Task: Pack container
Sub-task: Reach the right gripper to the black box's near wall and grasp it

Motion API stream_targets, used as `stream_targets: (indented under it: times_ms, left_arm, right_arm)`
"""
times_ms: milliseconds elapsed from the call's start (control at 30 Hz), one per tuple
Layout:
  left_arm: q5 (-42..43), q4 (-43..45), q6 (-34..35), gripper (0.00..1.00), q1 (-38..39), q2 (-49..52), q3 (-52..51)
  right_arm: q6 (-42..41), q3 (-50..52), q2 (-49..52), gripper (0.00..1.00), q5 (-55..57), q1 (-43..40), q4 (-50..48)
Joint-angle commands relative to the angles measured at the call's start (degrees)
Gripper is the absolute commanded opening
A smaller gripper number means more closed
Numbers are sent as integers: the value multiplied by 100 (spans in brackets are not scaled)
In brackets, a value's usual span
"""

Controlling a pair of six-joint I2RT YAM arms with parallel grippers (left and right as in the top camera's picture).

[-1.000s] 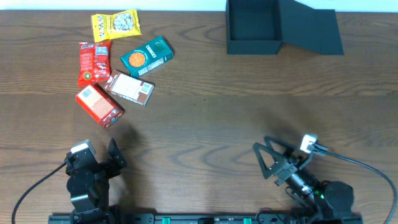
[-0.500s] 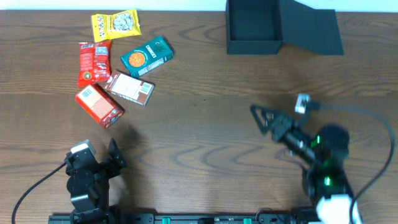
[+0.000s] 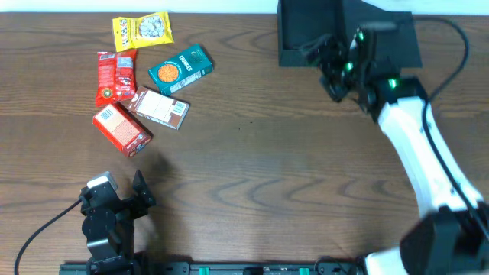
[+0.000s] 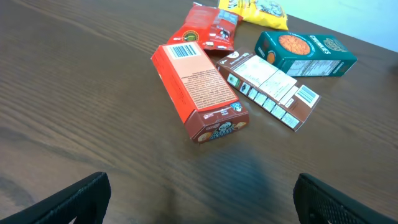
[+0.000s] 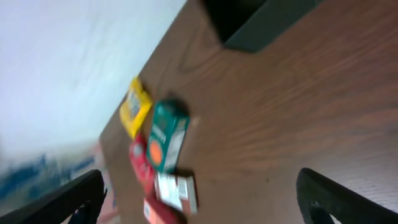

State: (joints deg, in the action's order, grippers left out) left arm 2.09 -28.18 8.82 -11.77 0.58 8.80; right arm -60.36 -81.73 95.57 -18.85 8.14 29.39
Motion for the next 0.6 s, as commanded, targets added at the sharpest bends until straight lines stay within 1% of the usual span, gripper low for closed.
stream_targets:
  times_ms: [0, 133, 233, 367, 467, 567]
  left_arm:
    - [-103, -2, 2, 95, 28, -33, -94]
    - [-103, -4, 2, 95, 28, -33, -94]
    - [-103, -2, 2, 95, 28, -33, -94]
    - [-103, -4, 2, 95, 28, -33, -94]
    - [-103, -4, 2, 95, 28, -33, -94]
    - [-103, -4, 2, 95, 28, -33, -94]
  right_arm:
    - [-787, -796, 645, 96, 688, 24, 160]
    - [-1207, -1803, 1709, 96, 638, -11, 378]
    - [-1207, -2634, 2538, 96, 437, -94, 780]
    - [-1209, -3585, 3442, 92, 361, -192, 1255]
    - [-1252, -3947, 3858, 91, 358, -251, 1392]
    - [-1408, -3971, 4070, 91, 273, -319, 1410]
